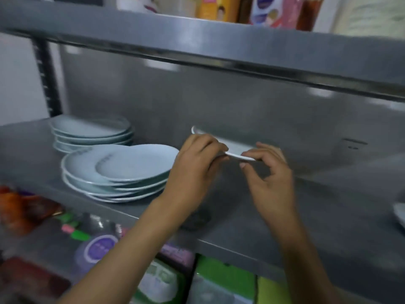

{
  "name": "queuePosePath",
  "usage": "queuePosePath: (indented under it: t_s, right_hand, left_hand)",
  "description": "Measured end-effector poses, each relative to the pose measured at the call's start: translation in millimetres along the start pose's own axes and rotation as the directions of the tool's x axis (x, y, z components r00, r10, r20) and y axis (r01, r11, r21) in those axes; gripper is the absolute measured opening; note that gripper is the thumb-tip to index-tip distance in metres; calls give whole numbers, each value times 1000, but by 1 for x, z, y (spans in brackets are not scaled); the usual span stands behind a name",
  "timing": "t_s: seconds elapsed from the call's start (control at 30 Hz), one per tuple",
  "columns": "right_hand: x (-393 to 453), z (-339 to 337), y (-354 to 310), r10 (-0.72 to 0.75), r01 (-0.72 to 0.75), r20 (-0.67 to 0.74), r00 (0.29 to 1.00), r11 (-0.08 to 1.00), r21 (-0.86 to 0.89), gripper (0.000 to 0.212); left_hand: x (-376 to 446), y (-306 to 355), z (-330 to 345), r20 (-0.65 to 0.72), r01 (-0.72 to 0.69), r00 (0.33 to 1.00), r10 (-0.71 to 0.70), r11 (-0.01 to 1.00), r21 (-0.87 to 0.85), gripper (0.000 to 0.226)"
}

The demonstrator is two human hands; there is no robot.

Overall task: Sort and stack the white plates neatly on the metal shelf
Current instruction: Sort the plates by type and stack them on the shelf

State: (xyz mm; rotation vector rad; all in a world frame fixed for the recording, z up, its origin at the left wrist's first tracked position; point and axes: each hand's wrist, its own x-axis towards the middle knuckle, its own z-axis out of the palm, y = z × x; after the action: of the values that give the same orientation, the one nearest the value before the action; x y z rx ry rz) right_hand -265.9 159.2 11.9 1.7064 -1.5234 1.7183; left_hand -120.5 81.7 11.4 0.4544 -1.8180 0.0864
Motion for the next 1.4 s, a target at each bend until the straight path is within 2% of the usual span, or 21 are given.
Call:
queuePosePath:
  t_s: [0.13, 0.2, 0.33, 0.5, 0.77, 1.1, 1.23, 1.33, 1.4]
  right_hand:
    - [6, 51, -29, -1, -8, 112, 994, 997, 81, 31]
    - [7, 71, -37, 28, -34, 89, 996, 997, 66, 37]
    - [10, 108, -58, 164, -163, -1, 986, 980, 113, 34]
    - [14, 148, -89, 101, -108, 63, 993, 986, 128, 26]
    - [8, 177, -99, 124, -128, 111, 986, 991, 30, 16]
    - [0, 181, -96, 146, -151, 139, 980, 988, 31, 15]
    - [-2, 176, -90, 157, -161, 133, 979, 987, 15, 17]
    - [-4, 166, -86, 157, -159, 127, 979, 987, 7, 17]
    - [-3, 156, -81, 159, -161, 122, 980, 987, 6, 16]
  left_hand:
    - [-4, -39, -61, -61, 53, 997, -47, 992, 112, 9]
    - [-8, -59, -89, -95, 86, 993, -72, 985, 153, 9]
    - [-23, -91, -134, -102, 133, 988, -112, 962, 239, 11]
    - [-45, -117, -165, -80, 198, 980, -182, 932, 305, 11]
    - [-77, -136, -177, -5, 239, 968, -251, 914, 327, 16]
    - [-93, -126, -173, 123, 220, 959, -256, 943, 251, 22]
    - [-94, -115, -170, 187, 264, 922, -338, 905, 334, 37]
    - [-86, -107, -164, 193, 181, 929, -317, 841, 510, 43]
    - [-77, -99, -155, 187, 160, 934, -303, 827, 539, 45]
